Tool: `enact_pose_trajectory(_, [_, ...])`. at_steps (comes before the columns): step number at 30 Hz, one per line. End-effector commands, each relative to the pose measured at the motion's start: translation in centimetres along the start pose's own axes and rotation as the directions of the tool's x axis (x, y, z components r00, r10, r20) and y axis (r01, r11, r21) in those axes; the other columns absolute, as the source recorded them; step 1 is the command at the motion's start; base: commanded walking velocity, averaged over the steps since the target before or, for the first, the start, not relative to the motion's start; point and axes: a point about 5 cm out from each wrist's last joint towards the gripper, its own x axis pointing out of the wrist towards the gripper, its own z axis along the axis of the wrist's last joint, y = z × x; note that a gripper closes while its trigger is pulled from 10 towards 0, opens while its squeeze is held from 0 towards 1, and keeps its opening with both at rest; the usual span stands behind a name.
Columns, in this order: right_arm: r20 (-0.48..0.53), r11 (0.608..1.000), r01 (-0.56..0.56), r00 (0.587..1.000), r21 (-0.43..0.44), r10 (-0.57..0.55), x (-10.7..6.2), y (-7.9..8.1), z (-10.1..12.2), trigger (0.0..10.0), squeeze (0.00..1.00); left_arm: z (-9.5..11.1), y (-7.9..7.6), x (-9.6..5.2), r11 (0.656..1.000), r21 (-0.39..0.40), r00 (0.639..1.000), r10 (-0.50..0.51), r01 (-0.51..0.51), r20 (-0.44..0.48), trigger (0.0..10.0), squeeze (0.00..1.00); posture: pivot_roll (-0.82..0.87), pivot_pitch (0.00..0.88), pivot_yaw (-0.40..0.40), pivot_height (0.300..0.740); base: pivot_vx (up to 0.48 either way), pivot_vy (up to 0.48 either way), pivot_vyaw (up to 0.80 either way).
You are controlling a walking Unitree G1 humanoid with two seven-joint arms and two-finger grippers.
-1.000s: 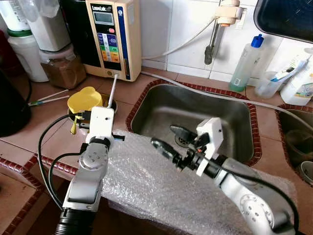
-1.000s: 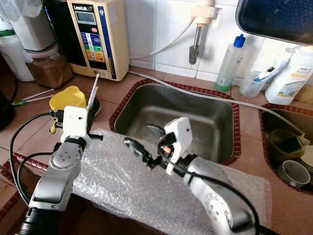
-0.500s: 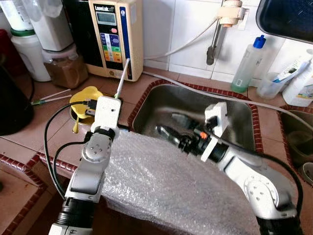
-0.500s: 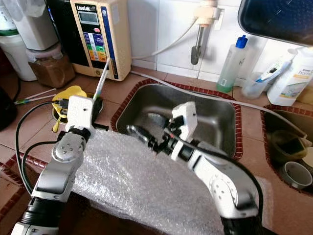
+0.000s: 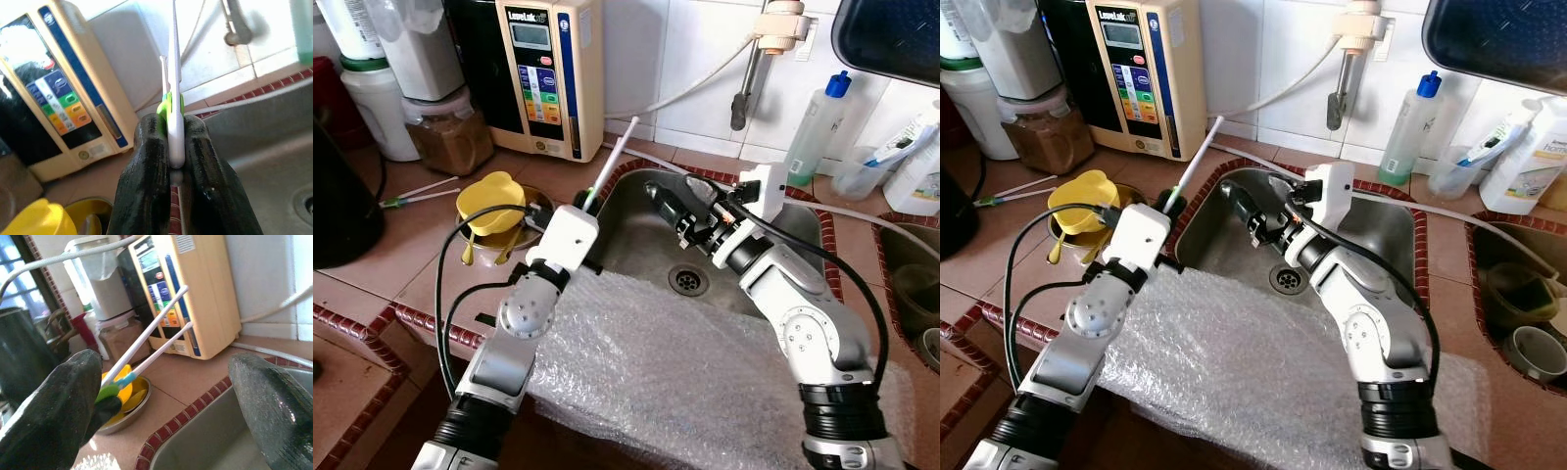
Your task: Kitchen organization
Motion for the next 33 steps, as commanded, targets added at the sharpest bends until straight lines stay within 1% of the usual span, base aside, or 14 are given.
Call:
enact_pose_trajectory(1, [0.016, 0.999, 0.025, 1.000, 0.043, -0.026, 0.1, -0.3, 0.2, 10.0, 0.00, 0.0, -0.3, -0.1, 0.999, 0.037, 0.999, -0.025, 0.024, 0.022, 0.0, 0.00, 0.01, 0.016, -0.016, 0.740, 0.000, 0.000, 0.00])
enact_pose_trajectory(3, [0.028, 0.992, 0.028, 0.999, 0.124, -0.032, 0.1, -0.2, 0.1, 10.0, 0.00, 0.1, -0.4, -0.2, 0.997, 0.068, 0.998, -0.043, 0.040, 0.049, 0.0, 0.00, 0.01, 0.029, -0.012, 0.740, 0.000, 0.000, 0.00])
enact_pose_trajectory(4, [0.028, 0.992, 0.028, 0.999, 0.124, -0.032, 0.1, -0.2, 0.1, 10.0, 0.00, 0.1, -0.4, -0.2, 0.997, 0.068, 0.998, -0.043, 0.040, 0.049, 0.0, 0.00, 0.01, 0.029, -0.012, 0.740, 0.000, 0.000, 0.00])
enact_pose_trajectory(5, [0.035, 0.987, 0.020, 0.999, 0.158, -0.026, 0.2, -0.1, 0.1, 10.0, 0.00, 0.1, -0.6, -0.2, 0.995, 0.093, 0.997, -0.054, 0.048, 0.064, 0.0, 0.00, 0.00, 0.032, -0.009, 0.740, 0.000, 0.000, 0.00])
enact_pose_trajectory(9, [0.025, 0.970, -0.010, 1.000, 0.241, 0.004, 0.5, 1.1, -0.7, 10.0, 0.00, 0.0, -1.4, -0.4, 0.985, 0.152, 0.991, -0.097, 0.083, 0.087, 0.0, 0.00, -0.03, 0.036, 0.007, 0.740, 0.000, 0.000, 0.00])
enact_pose_trajectory(10, [0.026, 0.968, -0.015, 1.000, 0.251, 0.009, 0.5, 1.3, -0.7, 10.0, 0.00, 0.0, -1.5, -0.4, 0.983, 0.159, 0.990, -0.103, 0.087, 0.096, 0.0, 0.00, -0.03, 0.036, 0.007, 0.740, 0.000, 0.000, 0.00])
enact_pose_trajectory(11, [0.019, 0.971, -0.025, 1.000, 0.236, 0.021, 0.7, 1.8, -1.0, 10.0, 0.00, -0.1, -2.1, -0.3, 0.983, 0.151, 0.989, -0.117, 0.102, 0.093, 0.0, 0.00, -0.03, 0.030, 0.006, 0.740, 0.000, 0.000, 0.00])
enact_pose_trajectory(13, [0.016, 0.971, -0.035, 0.999, 0.235, 0.033, 0.8, 2.1, -1.1, 10.0, 0.00, 0.0, -2.6, -0.3, 0.983, 0.147, 0.987, -0.125, 0.110, 0.101, 0.0, 0.00, -0.04, 0.026, 0.009, 0.740, 0.000, 0.000, 0.00])
enact_pose_trajectory(17, [0.005, 0.967, -0.018, 1.000, 0.254, 0.018, 1.1, 1.7, -1.3, 10.0, 0.00, -0.1, -3.1, -0.2, 0.978, 0.165, 0.983, -0.144, 0.125, 0.111, 0.0, 0.00, -0.03, 0.031, 0.000, 0.740, 0.000, 0.000, 0.00])
enact_pose_trajectory(18, [-0.002, 0.966, -0.008, 1.000, 0.258, 0.008, 1.1, 1.5, -1.6, 2.1, 0.00, 0.0, -3.1, -0.2, 0.976, 0.178, 0.981, -0.152, 0.129, 0.119, 0.0, 0.00, -0.02, 0.037, -0.002, 0.740, 0.000, 0.000, 0.00])
enact_pose_trajectory(19, [-0.002, 0.966, -0.008, 1.000, 0.258, 0.008, 1.1, 1.5, -1.6, 2.1, 0.00, 0.0, -3.1, -0.2, 0.976, 0.178, 0.981, -0.152, 0.129, 0.119, 0.0, 0.00, -0.02, 0.037, -0.002, 0.740, 0.000, 0.000, 0.00])
enact_pose_trajectory(20, [-0.002, 0.967, -0.001, 1.000, 0.253, 0.002, 1.1, 1.5, -1.7, 0.0, 0.00, -0.1, -3.2, -0.3, 0.976, 0.173, 0.981, -0.152, 0.130, 0.119, 0.0, 0.00, -0.02, 0.037, -0.004, 0.740, 0.000, 0.000, 0.00])
enact_pose_trajectory(25, [0.004, 0.964, 0.036, 0.999, 0.263, -0.038, 1.0, 1.4, -1.9, 0.0, 0.00, -0.5, -4.0, -0.7, 0.978, 0.152, 0.982, -0.158, 0.141, 0.103, 0.0, 0.00, -0.03, 0.037, -0.002, 0.740, 0.000, 0.000, 0.00])
enact_pose_trajectory(33, [-0.006, 0.955, 0.058, 0.998, 0.291, -0.059, 0.9, 1.1, -2.4, 0.0, 0.00, -0.4, -4.1, -0.8, 0.972, 0.176, 0.977, -0.180, 0.157, 0.119, 0.0, 0.00, -0.02, 0.040, 0.002, 0.740, 0.000, 0.000, 0.00])
